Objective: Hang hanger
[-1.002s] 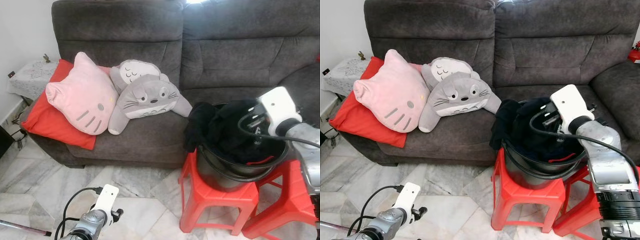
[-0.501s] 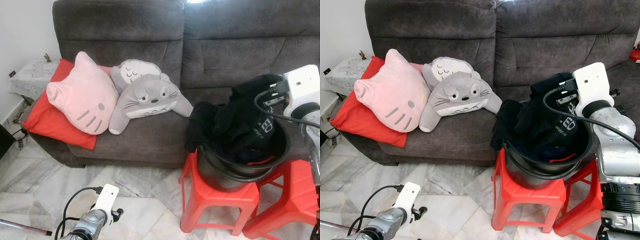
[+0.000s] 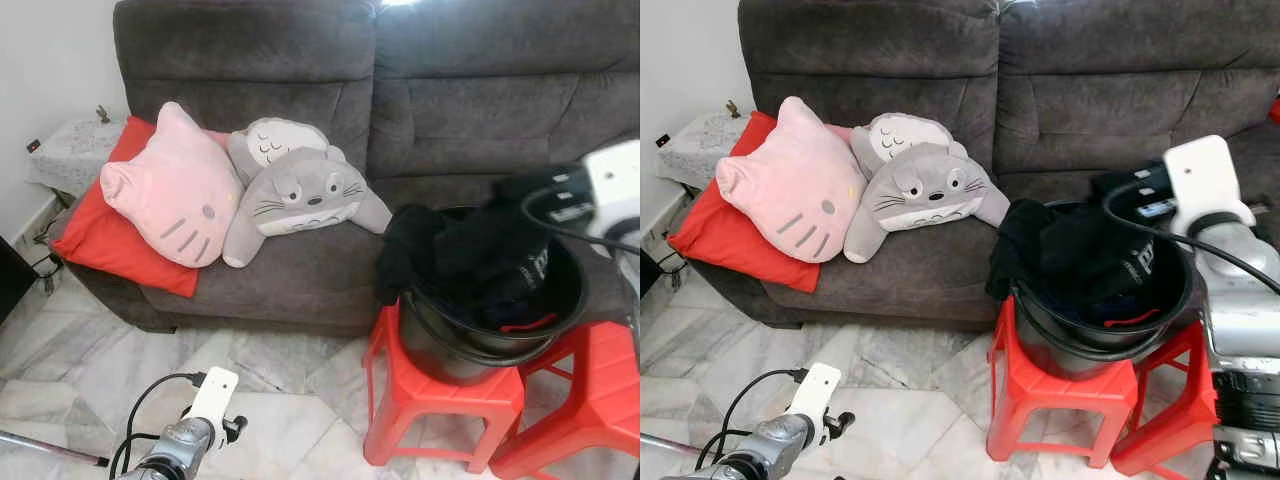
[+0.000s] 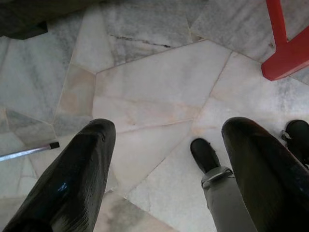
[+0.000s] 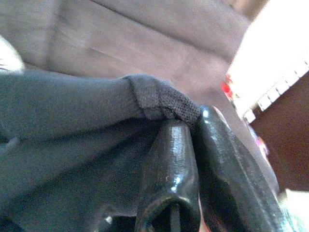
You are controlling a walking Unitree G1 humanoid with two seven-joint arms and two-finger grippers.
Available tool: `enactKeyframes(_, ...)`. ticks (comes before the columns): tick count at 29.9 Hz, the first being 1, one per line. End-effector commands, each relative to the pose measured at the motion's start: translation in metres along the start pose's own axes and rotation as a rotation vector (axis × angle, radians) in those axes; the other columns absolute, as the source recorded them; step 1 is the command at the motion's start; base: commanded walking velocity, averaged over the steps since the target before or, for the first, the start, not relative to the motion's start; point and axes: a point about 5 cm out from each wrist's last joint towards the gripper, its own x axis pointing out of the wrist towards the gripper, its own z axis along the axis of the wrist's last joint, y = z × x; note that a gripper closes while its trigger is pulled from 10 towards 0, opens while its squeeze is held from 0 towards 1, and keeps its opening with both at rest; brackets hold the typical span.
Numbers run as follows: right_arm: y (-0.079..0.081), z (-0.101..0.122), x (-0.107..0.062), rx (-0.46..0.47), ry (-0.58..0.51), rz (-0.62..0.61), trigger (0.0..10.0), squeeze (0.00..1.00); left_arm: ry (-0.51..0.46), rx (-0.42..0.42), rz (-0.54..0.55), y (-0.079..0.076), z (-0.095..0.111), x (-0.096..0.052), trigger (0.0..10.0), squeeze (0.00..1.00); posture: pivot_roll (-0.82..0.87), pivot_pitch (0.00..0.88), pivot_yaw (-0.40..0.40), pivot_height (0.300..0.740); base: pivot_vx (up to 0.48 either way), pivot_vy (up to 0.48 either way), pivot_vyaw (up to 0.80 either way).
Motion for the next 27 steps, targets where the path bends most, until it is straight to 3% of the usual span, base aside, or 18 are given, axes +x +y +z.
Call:
enactKeyframes(1,-0.014,-0.001,-0.003,0.075,0.010,-0.105,0.0,0.00,0.012,0.005,-0.005,0.001,-0.001,0.000,10.0,0.00,-0.22,0.000,0.075,0.740,0.000,0.000,0.00)
enactKeyframes(4,-0.017,-0.007,-0.010,0.173,0.031,-0.197,0.0,0.00,0.013,0.008,-0.006,0.001,-0.001,0.000,10.0,0.00,-0.22,0.000,0.075,0.740,0.000,0.000,0.00)
enactKeyframes(9,-0.002,-0.023,-0.024,0.262,0.099,-0.230,0.0,0.00,0.013,0.008,-0.006,0.002,-0.001,0.000,10.0,0.00,-0.22,0.000,0.075,0.740,0.000,0.000,0.00)
enactKeyframes(12,0.020,-0.045,-0.045,0.400,0.204,-0.296,0.0,0.00,0.014,0.013,-0.007,0.002,-0.001,0.000,10.0,0.00,-0.23,0.000,0.078,0.740,0.000,0.000,0.00)
enactKeyframes(16,0.037,-0.053,-0.058,0.465,0.260,-0.306,0.0,0.00,0.015,0.016,-0.008,0.003,-0.002,0.000,10.0,0.00,-0.23,0.000,0.080,0.740,0.000,0.000,0.00)
enactKeyframes(21,0.075,-0.074,-0.080,0.723,0.441,-0.270,0.0,0.00,0.016,0.017,-0.009,0.003,-0.002,-0.001,10.0,0.00,-0.23,0.000,0.077,0.740,0.000,0.000,0.00)
enactKeyframes(27,0.076,-0.079,-0.090,0.790,0.487,-0.336,0.0,0.00,0.017,0.018,-0.009,0.003,-0.003,-0.001,10.0,0.00,-0.23,0.000,0.076,0.740,0.000,0.000,0.00)
